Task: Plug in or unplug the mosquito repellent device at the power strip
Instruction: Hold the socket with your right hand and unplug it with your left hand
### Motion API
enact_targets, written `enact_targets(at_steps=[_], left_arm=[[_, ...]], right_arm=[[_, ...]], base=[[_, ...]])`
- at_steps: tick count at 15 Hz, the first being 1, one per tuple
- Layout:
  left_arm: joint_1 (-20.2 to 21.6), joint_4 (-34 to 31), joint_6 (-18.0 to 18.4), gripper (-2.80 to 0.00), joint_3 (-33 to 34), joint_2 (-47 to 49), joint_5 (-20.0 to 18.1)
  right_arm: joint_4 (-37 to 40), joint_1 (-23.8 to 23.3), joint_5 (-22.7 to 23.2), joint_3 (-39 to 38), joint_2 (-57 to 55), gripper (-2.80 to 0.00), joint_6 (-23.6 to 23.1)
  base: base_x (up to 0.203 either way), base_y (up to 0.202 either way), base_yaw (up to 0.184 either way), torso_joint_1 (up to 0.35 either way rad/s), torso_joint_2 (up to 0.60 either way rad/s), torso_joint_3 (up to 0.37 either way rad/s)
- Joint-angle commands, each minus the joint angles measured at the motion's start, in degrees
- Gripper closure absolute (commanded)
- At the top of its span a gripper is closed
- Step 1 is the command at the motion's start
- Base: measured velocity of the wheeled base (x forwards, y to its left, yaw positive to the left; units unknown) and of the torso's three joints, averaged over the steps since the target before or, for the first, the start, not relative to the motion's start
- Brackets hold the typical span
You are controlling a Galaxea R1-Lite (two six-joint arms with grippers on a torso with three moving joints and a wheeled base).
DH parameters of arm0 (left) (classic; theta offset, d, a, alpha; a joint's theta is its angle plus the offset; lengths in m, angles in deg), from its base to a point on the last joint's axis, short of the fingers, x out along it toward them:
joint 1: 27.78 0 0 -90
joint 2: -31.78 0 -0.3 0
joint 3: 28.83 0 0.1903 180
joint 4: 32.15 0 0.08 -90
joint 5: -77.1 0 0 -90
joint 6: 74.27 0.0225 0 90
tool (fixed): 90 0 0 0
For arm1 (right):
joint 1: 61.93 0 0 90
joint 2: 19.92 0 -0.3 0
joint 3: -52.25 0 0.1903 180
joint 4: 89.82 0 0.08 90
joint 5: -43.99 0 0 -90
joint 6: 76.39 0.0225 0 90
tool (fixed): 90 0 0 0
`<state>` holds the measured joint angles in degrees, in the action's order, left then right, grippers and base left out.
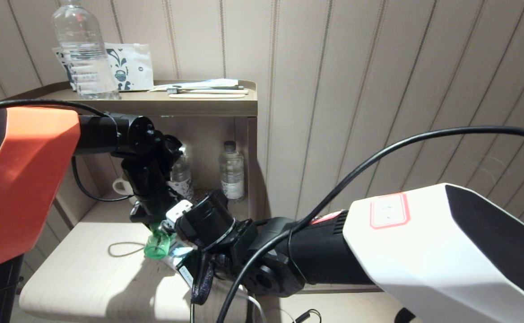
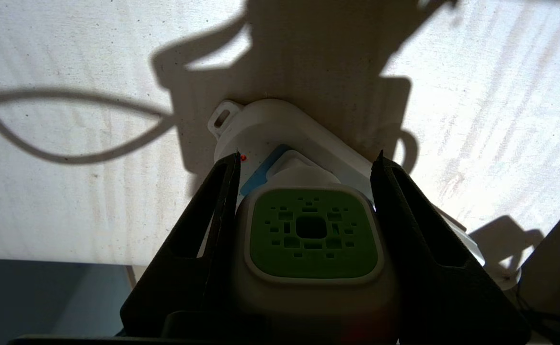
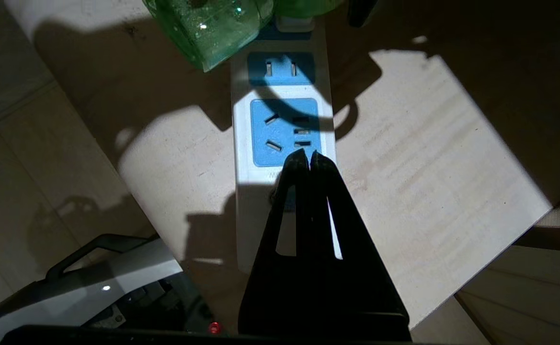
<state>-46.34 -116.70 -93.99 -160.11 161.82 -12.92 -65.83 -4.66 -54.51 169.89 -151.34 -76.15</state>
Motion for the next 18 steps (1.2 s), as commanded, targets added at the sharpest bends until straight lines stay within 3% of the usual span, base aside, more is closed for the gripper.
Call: enact_targets(at_steps=[1,8,18], left_arm=[[0.0,-0.2,-0.1,0.0,0.0,0.3,0.0],[0.0,-0.1,-0.1,0.0,0.0,0.6,0.0],[-0.1,-0.1,-0.1,0.0,-0.2,-3.2,-0.2]], right_arm=[[-0.2,0.2,0.0,1.1,-1.3,0.0,0.0],[-0.4,1.1,0.1,1.7,-5.2,0.0,0.5],[-1.0,0.6,0.3,-3.8,-6.3,0.0,1.1]], base=[[0.0,0.0,0.0,0.0,0.0,0.0],[0.0,0.0,0.0,0.0,0.0,0.0],[0.0,0.0,0.0,0.0,0.0,0.0]])
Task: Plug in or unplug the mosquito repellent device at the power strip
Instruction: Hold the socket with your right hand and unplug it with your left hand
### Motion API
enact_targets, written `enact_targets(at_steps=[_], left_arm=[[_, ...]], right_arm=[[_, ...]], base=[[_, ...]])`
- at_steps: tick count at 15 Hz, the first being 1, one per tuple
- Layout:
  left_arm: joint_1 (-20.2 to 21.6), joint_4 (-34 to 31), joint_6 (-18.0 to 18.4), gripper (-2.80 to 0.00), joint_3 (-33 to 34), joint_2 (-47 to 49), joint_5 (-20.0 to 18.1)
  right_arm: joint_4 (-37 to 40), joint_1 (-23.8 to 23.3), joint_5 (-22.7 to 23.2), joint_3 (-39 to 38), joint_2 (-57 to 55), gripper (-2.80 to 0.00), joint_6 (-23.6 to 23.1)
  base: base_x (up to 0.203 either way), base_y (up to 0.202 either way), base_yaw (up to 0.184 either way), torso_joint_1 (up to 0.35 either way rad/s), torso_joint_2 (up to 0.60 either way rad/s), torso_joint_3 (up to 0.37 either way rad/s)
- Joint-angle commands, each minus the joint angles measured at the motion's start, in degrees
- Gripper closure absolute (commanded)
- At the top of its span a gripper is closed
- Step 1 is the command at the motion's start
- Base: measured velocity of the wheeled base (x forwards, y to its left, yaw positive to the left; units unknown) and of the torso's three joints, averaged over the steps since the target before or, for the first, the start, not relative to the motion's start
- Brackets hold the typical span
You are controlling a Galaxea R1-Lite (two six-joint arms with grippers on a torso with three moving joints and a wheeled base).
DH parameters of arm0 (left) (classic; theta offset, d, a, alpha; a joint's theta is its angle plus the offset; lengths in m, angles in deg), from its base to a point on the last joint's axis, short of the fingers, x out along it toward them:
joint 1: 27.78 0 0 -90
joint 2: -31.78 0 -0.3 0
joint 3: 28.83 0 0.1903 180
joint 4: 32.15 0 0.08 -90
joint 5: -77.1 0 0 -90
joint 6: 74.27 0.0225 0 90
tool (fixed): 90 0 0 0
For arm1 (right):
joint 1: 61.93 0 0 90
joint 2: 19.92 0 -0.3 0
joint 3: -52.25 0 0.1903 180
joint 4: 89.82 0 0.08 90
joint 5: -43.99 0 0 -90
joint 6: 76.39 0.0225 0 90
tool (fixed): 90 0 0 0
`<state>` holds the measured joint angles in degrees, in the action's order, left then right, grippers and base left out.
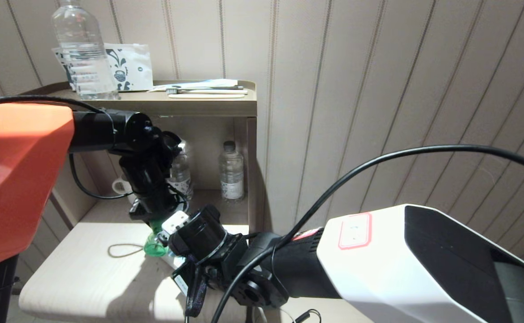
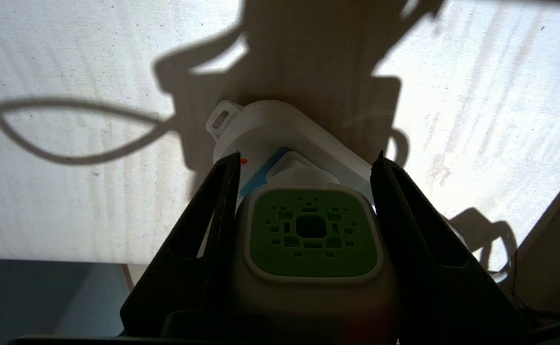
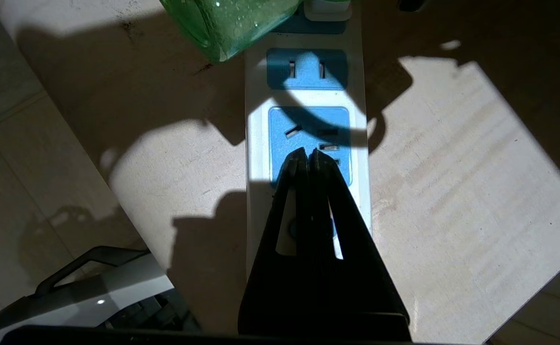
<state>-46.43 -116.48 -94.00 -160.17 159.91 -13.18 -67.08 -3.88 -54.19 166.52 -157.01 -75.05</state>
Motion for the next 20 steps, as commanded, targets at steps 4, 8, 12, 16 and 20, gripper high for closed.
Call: enact_targets(at_steps=[4,8,12,16,20], left_arm=[[0.0,-0.3,-0.1,0.0,-0.2,-2.0,0.3],[0.1,-0.5,-0.1,0.0,-0.2,-3.1,0.3],[0.1,-0.6,-0.3,0.0,-0.2,-7.5,0.5],[0.9,-2.1,-0.4,0.0,0.8,-11.9,0.3],[1.6,-3.2,-0.4,0.0,0.7,-14.1,0.4]], right_arm=[[0.3,-0.1,0.0,-0.6,-0.7,0.0,0.0],[0.3,-0.2,-0.1,-0.3,0.0,0.0,0.0],[0.3,-0.5,-0.2,1.9,3.0,0.0,-0.3],[0.4,-0.6,-0.3,2.0,7.9,0.0,-0.5],[0.3,-0.7,-0.3,2.2,9.9,0.0,-0.6]], base=[[0.0,0.0,0.0,0.0,0.0,0.0],[0.0,0.0,0.0,0.0,0.0,0.0],[0.0,0.0,0.0,0.0,0.0,0.0],[0.0,0.0,0.0,0.0,0.0,0.0],[0.0,0.0,0.0,0.0,0.0,0.0]])
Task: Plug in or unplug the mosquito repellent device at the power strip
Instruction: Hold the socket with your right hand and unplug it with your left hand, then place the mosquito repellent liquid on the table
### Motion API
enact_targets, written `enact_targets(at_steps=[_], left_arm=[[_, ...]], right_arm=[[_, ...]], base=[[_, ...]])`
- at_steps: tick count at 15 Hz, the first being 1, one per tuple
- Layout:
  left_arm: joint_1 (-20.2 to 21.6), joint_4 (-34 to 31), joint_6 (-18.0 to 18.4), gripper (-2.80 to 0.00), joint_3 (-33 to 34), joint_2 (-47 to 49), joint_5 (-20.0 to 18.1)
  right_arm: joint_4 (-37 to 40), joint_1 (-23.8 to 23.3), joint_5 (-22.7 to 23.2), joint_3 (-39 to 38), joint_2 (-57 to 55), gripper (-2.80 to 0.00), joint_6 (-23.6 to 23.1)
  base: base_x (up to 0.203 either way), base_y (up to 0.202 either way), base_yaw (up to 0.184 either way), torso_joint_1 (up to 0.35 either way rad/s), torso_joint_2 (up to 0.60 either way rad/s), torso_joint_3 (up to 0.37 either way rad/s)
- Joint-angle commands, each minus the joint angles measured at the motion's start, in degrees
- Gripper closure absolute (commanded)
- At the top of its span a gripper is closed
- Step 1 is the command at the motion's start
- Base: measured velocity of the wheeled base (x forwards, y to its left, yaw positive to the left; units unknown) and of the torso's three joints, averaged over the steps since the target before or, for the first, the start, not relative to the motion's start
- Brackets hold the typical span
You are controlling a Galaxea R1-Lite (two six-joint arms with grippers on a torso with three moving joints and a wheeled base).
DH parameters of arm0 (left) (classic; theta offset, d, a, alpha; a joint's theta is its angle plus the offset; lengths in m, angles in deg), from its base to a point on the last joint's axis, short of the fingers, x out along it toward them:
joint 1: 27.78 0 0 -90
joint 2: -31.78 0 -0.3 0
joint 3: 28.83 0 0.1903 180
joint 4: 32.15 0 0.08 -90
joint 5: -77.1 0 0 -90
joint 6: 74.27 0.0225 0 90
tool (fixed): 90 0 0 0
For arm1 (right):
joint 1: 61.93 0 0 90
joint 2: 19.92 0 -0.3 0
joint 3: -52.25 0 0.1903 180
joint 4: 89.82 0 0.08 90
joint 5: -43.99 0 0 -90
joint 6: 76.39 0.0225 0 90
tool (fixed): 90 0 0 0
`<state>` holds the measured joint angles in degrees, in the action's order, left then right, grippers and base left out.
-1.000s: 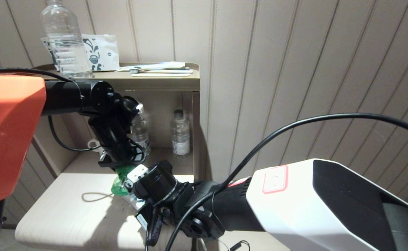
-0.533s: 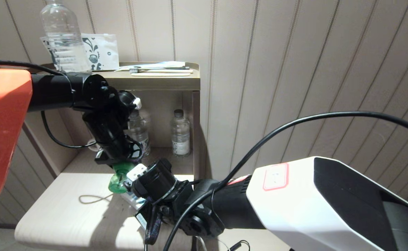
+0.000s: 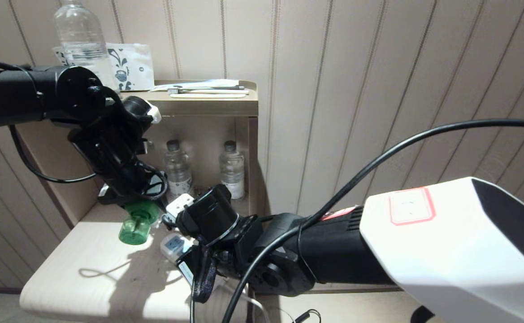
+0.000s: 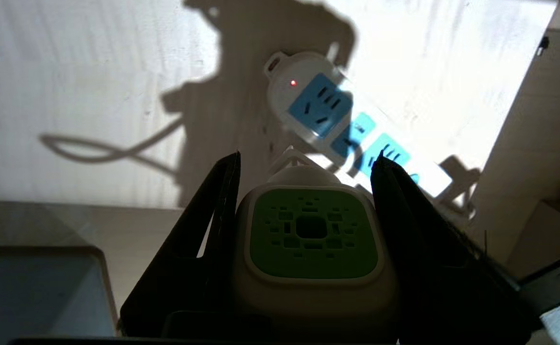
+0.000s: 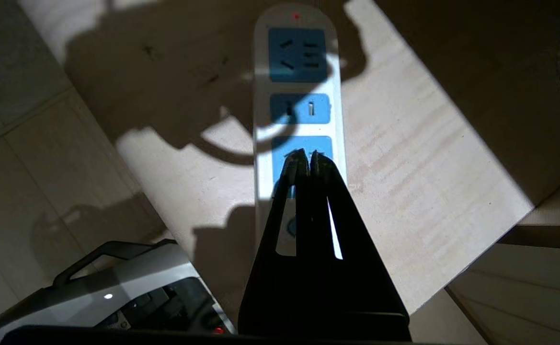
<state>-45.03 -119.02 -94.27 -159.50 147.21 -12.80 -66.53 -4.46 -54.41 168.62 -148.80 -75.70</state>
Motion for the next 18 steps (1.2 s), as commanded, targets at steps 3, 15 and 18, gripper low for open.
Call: enact_targets(at_steps=[3,15,18], left_arm=[[0.5,-0.7,-0.2,0.0,0.2,-1.6,-0.1],[0.5,1.9,-0.1,0.0,23.4,-18.0,-2.8],[0.4,5.5,0.0,0.0,32.5,-29.0,-3.3]], right_arm=[[-0.3,-0.1,0.0,0.2,1.9,0.0,0.0],[-0.1,0.4,-0.3,-6.3,11.3,0.0,0.2],[-0.2,0.8,-0.6,-13.4,17.0,0.0,0.3]], base=[[0.0,0.0,0.0,0.0,0.0,0.0],[0.0,0.0,0.0,0.0,0.0,0.0],[0.0,0.0,0.0,0.0,0.0,0.0]])
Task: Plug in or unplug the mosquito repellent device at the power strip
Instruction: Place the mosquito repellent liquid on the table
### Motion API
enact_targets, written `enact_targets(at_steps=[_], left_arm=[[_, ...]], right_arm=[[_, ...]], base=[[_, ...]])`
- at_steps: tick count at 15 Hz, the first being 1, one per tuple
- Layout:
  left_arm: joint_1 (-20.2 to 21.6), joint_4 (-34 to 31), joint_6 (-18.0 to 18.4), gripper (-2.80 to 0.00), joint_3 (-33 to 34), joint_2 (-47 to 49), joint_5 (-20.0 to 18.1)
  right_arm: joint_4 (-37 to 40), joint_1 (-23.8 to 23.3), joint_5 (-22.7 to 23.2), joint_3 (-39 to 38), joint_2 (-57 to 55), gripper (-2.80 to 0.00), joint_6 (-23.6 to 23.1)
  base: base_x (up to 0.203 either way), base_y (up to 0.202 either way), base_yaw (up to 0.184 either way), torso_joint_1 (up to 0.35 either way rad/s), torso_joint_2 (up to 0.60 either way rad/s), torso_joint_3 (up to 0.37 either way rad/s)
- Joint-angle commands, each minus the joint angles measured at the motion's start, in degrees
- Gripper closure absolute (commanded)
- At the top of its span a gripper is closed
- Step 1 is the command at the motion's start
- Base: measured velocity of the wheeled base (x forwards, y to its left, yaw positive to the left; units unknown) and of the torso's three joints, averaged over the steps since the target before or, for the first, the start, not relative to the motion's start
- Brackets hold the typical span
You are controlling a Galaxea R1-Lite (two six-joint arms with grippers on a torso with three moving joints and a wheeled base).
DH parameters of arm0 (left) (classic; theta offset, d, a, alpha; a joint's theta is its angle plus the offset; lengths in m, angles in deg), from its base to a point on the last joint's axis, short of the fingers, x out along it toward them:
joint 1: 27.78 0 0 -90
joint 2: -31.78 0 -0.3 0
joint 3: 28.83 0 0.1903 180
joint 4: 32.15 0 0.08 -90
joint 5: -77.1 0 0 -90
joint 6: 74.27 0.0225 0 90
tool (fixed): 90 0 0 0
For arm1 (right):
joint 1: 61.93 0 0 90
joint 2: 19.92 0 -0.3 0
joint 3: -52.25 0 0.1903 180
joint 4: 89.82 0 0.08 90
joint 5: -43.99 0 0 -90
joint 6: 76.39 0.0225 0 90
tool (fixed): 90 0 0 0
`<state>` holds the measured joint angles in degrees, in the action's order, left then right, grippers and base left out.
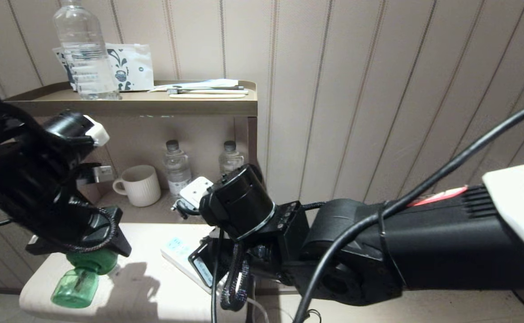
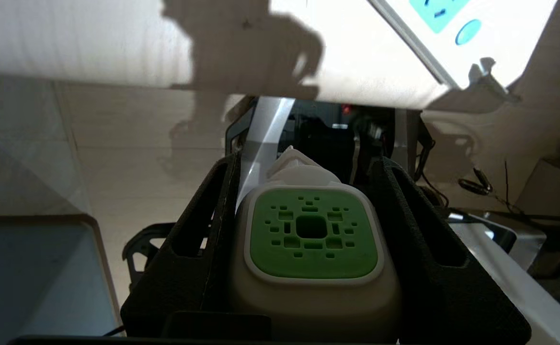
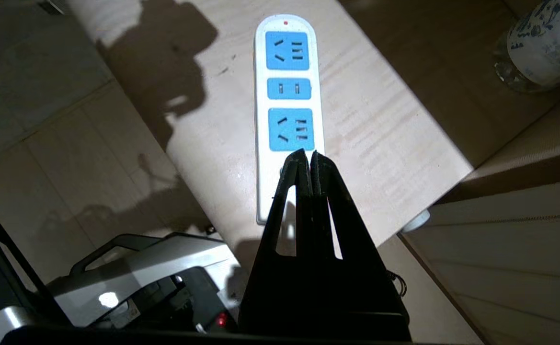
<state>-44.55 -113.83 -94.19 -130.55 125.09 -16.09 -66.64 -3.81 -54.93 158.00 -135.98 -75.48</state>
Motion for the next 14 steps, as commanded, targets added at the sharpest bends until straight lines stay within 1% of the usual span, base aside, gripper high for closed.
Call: enact_targets(at_steps=[1,4,7,8,10,12,14], left_arm=[[0.0,2.3,0.0,0.0,7.7,-10.3,-0.1],[2.5,13.6,0.9,0.0,19.6,-18.1,0.3],[4.1,22.2,1.3,0.0,27.3,-23.3,0.4],[4.9,25.0,1.4,0.0,29.5,-25.3,0.5],[7.4,33.3,1.9,0.0,34.8,-28.7,0.6],[10.3,41.6,3.8,0.0,40.4,-32.0,1.3],[11.7,50.2,5.2,0.0,44.8,-33.7,3.6]], right_arm=[[-0.1,0.2,-0.3,-5.3,6.8,0.0,0.0],[-0.1,0.3,-3.0,-12.7,15.5,0.0,0.0],[0.2,-0.3,-5.1,-19.2,26.4,0.0,-0.3],[0.3,-1.2,-5.6,-21.3,30.1,0.0,-0.4],[0.3,-4.9,-7.5,-25.8,37.6,0.0,-0.6],[0.2,-9.5,-10.4,-31.0,46.9,0.0,-1.4],[0.5,-16.3,-12.5,-36.3,57.4,0.0,-2.8]], base=[[0.0,0.0,0.0,0.0,0.0,0.0],[0.0,0.0,0.0,0.0,0.0,0.0],[0.0,0.0,0.0,0.0,0.0,0.0],[0.0,0.0,0.0,0.0,0.0,0.0],[0.0,0.0,0.0,0.0,0.0,0.0],[0.0,0.0,0.0,0.0,0.0,0.0],[0.0,0.0,0.0,0.0,0.0,0.0]])
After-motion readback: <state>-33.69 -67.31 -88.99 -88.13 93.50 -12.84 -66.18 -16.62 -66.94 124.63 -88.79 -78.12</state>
